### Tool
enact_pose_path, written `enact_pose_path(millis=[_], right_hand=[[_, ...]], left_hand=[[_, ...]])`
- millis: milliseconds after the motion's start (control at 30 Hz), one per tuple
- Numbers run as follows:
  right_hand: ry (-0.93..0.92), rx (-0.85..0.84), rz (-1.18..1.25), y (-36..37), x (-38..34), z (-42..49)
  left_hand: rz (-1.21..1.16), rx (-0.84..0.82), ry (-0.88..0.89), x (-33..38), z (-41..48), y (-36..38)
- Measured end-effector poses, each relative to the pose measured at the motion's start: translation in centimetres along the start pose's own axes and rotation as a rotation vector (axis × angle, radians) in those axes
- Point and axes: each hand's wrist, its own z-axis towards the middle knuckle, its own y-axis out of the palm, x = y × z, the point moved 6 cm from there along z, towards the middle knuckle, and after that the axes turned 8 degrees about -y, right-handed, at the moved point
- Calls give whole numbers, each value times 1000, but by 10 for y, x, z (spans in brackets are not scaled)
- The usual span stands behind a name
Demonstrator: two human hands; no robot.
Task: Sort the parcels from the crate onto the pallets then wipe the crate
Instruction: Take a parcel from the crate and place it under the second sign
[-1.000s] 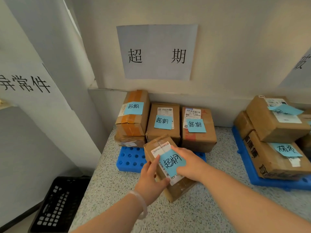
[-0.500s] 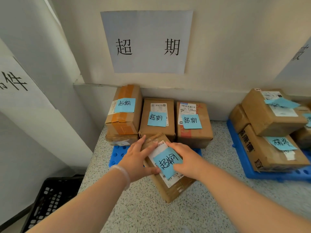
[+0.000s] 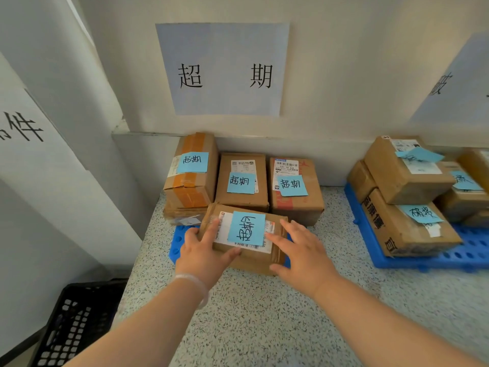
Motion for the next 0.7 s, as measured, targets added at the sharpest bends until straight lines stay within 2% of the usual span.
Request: enact_pose_path(millis=[133, 400, 567, 700], right_hand=[[45, 18, -36, 0, 5, 2], [4, 10, -23, -2, 8, 23], [-48, -37, -28, 7, 0, 36], [-26, -80, 0, 17, 1, 44]], left_hand=[[9, 8, 9, -6, -4, 1], [-145, -46, 57, -1, 11, 3], [-77, 3, 98, 6, 13, -4], [-120, -25, 61, 9, 18, -3]])
